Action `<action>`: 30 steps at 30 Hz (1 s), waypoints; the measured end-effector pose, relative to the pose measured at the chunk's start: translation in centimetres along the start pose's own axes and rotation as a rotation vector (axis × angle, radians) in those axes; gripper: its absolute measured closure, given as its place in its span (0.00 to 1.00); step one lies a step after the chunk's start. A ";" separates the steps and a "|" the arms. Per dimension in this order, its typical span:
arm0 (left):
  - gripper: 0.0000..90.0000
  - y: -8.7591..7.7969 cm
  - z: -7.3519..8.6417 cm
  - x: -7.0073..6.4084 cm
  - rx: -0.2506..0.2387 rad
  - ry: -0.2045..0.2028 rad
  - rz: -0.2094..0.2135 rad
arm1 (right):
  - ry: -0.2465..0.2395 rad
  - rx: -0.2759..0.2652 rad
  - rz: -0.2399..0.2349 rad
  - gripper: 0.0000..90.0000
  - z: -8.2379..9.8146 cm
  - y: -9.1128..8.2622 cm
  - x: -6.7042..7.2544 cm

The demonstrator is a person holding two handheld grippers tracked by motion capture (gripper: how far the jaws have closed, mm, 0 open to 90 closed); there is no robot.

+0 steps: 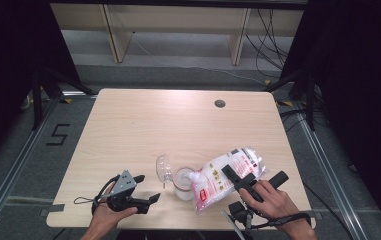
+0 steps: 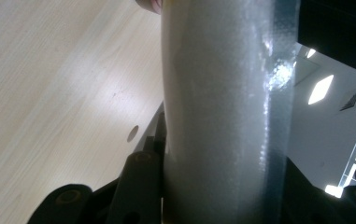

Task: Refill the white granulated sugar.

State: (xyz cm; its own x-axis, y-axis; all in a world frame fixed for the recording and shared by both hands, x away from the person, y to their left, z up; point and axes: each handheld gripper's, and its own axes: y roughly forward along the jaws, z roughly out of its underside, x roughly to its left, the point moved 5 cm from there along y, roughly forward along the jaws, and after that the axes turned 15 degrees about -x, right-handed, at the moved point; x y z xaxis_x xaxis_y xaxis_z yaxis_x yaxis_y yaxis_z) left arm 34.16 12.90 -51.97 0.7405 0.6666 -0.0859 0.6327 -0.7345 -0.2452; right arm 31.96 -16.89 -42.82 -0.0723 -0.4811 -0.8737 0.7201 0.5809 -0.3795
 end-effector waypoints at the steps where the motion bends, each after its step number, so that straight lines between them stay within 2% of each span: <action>1: 0.18 0.0 0.0 0.0 0.000 0.000 0.000 | 0.000 0.000 0.000 0.80 0.0 0.0 0.0; 11: 0.18 0.0 0.0 0.0 -0.001 0.000 -0.001 | 0.003 -0.006 -0.001 0.80 0.0 0.0 -0.1; 16: 0.18 0.0 0.0 0.0 -0.002 -0.001 0.000 | -0.018 -0.018 0.000 0.80 -0.1 0.1 -0.2; 22: 0.18 0.0 0.0 0.1 0.000 0.000 0.000 | 0.002 -0.005 -0.003 0.80 0.0 0.0 0.0; 27: 0.18 0.0 0.0 0.1 -0.001 -0.001 -0.002 | 0.000 -0.007 0.001 0.81 0.0 0.0 0.0; 28: 0.18 0.0 0.0 0.1 -0.001 -0.002 -0.002 | -0.015 -0.020 -0.003 0.81 -0.1 0.1 -0.2; 30: 0.18 0.0 0.0 0.0 -0.001 -0.001 -0.002 | -0.002 -0.013 0.006 0.81 -0.1 0.0 -0.1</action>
State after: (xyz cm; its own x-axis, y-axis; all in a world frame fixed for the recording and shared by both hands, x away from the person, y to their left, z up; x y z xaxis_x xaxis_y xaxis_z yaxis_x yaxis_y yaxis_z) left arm 34.19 12.94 -51.97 0.7390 0.6681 -0.0866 0.6345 -0.7334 -0.2440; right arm 31.88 -16.78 -42.80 -0.0665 -0.4790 -0.8753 0.7115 0.5922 -0.3782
